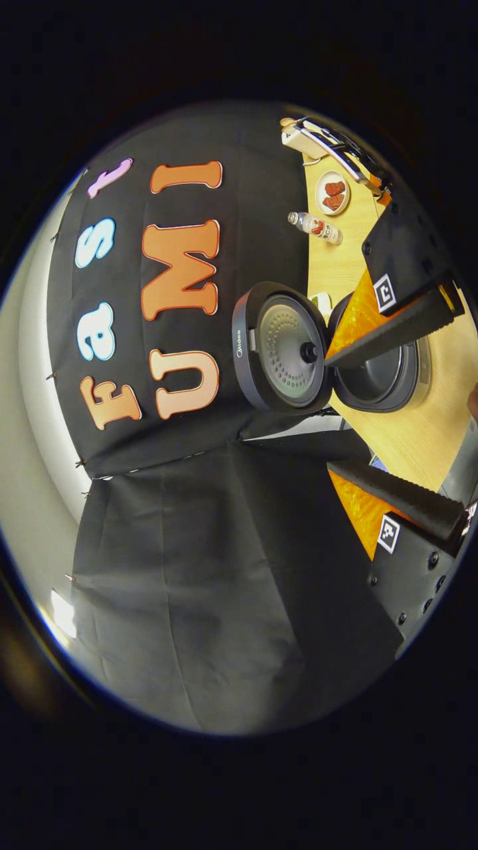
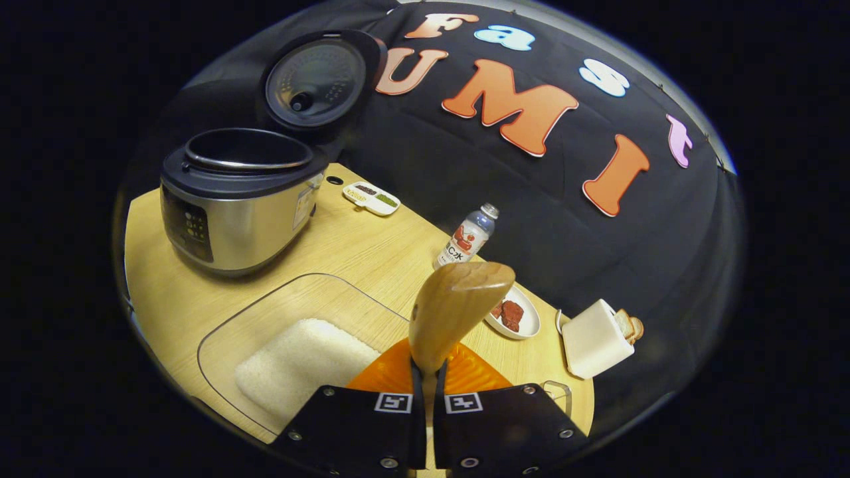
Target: Close the left gripper, press the button to open the rice cooker; take a wooden spoon from the chopstick holder with the right hand, scoop a spoonful of rice and pour it into the rice cooker, then put the wooden spoon back into the chopstick holder.
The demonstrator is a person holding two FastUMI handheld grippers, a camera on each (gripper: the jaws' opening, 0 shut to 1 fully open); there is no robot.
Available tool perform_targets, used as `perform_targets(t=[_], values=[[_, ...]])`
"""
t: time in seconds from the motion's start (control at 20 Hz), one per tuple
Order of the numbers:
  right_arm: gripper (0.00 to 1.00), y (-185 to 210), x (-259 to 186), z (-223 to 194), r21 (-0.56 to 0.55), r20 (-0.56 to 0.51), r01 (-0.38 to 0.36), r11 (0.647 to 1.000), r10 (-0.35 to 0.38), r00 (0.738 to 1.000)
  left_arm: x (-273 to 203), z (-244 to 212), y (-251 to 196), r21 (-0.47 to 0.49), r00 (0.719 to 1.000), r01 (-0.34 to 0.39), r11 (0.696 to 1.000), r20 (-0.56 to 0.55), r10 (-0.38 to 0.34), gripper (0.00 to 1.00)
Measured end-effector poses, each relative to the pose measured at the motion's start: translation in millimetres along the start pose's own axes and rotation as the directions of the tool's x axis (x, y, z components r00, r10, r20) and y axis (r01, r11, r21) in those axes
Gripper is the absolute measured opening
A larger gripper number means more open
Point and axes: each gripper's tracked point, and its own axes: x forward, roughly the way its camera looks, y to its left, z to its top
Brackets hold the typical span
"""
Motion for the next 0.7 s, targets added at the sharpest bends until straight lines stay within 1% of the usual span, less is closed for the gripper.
perform_targets(t=[0.15,0.35,0.45,0.5,0.7], values=[[0.04,14,-3,-3,-0.039,0.022,-0.003,0.999,0.003,1.000,3,-4,2,-0.003,1.000,-0.005,1.000,-0.016,0.005,0.95],[0.04,25,1,-6,0.027,-0.004,-0.016,1.000,0.016,1.000,5,-5,8,-0.003,1.000,-0.012,1.000,-0.021,0.011,0.95],[0.04,31,3,-9,0.080,-0.026,-0.030,0.996,0.032,0.999,7,-7,11,-0.001,1.000,-0.013,1.000,-0.022,0.013,0.95],[0.04,31,4,-8,0.098,-0.020,-0.016,0.995,0.018,1.000,7,-7,11,-0.001,1.000,-0.013,1.000,-0.024,0.013,0.95],[0.04,27,6,-7,0.179,-0.038,0.003,0.984,0.003,0.999,9,-11,11,-0.003,0.999,-0.002,1.000,-0.036,0.002,0.95]])
